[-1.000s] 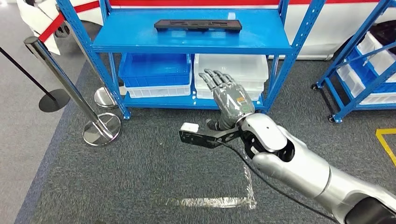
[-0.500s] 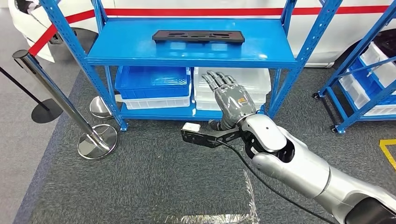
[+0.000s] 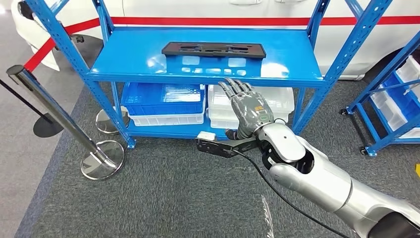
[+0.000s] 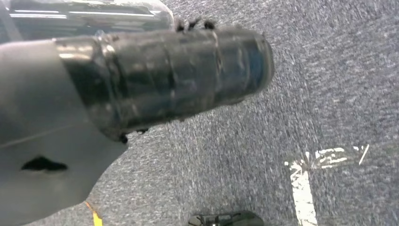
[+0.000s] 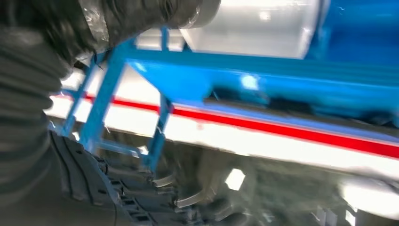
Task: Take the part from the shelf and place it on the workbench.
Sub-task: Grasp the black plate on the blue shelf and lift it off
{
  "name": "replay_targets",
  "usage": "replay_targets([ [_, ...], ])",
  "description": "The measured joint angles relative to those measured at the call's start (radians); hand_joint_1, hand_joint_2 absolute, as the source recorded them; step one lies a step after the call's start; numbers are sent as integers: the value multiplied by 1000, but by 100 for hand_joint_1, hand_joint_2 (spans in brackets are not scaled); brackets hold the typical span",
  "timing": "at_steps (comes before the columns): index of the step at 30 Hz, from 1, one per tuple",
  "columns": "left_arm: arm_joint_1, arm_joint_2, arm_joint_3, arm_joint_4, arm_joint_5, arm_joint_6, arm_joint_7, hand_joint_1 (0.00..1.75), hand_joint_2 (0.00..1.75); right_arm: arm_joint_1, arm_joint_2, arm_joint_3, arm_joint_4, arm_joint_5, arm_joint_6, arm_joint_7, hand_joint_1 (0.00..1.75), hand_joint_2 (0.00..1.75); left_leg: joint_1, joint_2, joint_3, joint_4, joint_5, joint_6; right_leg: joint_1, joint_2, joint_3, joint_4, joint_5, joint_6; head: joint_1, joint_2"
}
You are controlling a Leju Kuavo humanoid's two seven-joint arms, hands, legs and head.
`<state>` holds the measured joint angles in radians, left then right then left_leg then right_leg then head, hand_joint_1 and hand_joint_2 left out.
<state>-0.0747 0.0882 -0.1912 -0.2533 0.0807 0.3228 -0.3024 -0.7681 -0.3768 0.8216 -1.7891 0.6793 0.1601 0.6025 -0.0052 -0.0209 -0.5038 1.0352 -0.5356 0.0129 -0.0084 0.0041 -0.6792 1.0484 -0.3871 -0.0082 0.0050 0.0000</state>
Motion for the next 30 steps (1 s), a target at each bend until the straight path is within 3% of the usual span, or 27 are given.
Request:
replay_targets([
  [1,-1,0,0,0,-1,-4,1,0,0,-1,-1,-1,0,-1,2,4,0,175,1,3,-12,25,4,-4,-1,0,8,-5,-3,-6,0,0],
  [3,-2,1,-2,0,-4,-18,7,0,0,0,-1,-1,0,-4,7,15,0,175,5,8,-72,119,-9,-14,-2,0,26,-14,-12,-16,-2,0],
  [5,-2,1,-4,0,-6,-31,12,0,0,7,-1,-1,1,-8,11,22,0,175,7,12,-151,221,-61,-22,-1,0,44,-16,-27,-19,-2,0],
  [7,2,1,-6,0,-6,-35,15,0,0,13,-2,-1,3,-9,11,25,0,175,7,13,-196,237,-90,-23,0,1,68,-17,-47,-19,-2,0],
  [8,3,1,-6,0,-6,-36,16,0,0,15,-2,-1,4,-9,12,27,0,175,7,14,-199,201,-70,-21,2,2,83,-17,-57,-19,-2,0],
  [11,3,1,-8,1,-8,-36,21,0,0,17,-2,-2,7,-9,15,34,0,175,2,13,-169,30,88,-4,8,4,125,-16,-88,-15,-2,0],
  [12,3,1,-11,2,-8,-36,22,0,0,18,-2,-2,9,-9,17,37,0,175,-1,13,-162,1,125,2,10,6,131,-16,-96,-10,-2,0],
  [13,3,1,-15,3,-9,-37,23,0,0,19,-2,-2,11,-9,20,39,0,175,-4,13,-159,-8,141,6,11,8,135,-16,-102,-5,-1,0],
  [16,1,1,-23,3,-10,-40,25,0,0,21,-5,-10,13,-8,25,44,0,175,0,15,-145,-20,143,18,11,9,135,-9,-121,13,1,0],
  [17,0,1,-24,3,-11,-43,26,0,0,20,-7,-14,13,-8,27,45,0,175,3,15,-140,-26,142,23,11,8,124,17,-137,18,2,0],
  [18,-2,1,-25,3,-11,-46,26,0,0,21,-9,-18,13,-8,30,46,0,175,4,16,-135,-30,141,27,10,6,102,61,-159,22,3,0],
  [20,-4,1,-27,3,-13,-54,27,0,0,24,-10,-21,15,-6,38,48,0,175,4,16,-130,-30,134,34,7,5,26,196,-211,28,3,0],
  [21,-5,1,-30,3,-14,-57,28,0,0,27,-10,-21,16,-3,45,49,0,175,4,15,-128,-29,130,35,5,5,-11,248,-220,30,3,0],
  [22,-4,1,-32,3,-15,-61,28,0,0,30,-10,-21,19,3,53,50,0,175,5,14,-123,-28,126,35,3,5,-34,271,-211,32,3,0],
  [23,-3,1,-35,3,-17,-65,29,0,0,32,-11,-21,21,9,60,50,0,175,5,13,-118,-27,120,34,1,4,-37,252,-180,33,3,0],
  [25,-2,0,-40,3,-19,-70,30,0,0,34,-12,-21,27,22,68,51,0,175,6,10,-108,-18,105,28,-3,3,5,125,-94,33,3,0],
  [26,-3,0,-43,3,-20,-71,30,0,0,33,-13,-22,30,26,69,51,0,175,5,8,-106,-11,98,23,-3,3,30,63,-67,31,3,0],
  [28,-5,0,-47,3,-21,-72,31,0,0,35,-14,-24,36,32,70,49,0,175,2,6,-108,-5,89,12,-1,4,54,4,-55,22,2,0],
  [30,-6,1,-49,3,-23,-75,34,0,0,38,-14,-25,41,36,70,46,0,175,1,5,-110,-5,86,5,-1,5,57,0,-57,10,1,0],
])
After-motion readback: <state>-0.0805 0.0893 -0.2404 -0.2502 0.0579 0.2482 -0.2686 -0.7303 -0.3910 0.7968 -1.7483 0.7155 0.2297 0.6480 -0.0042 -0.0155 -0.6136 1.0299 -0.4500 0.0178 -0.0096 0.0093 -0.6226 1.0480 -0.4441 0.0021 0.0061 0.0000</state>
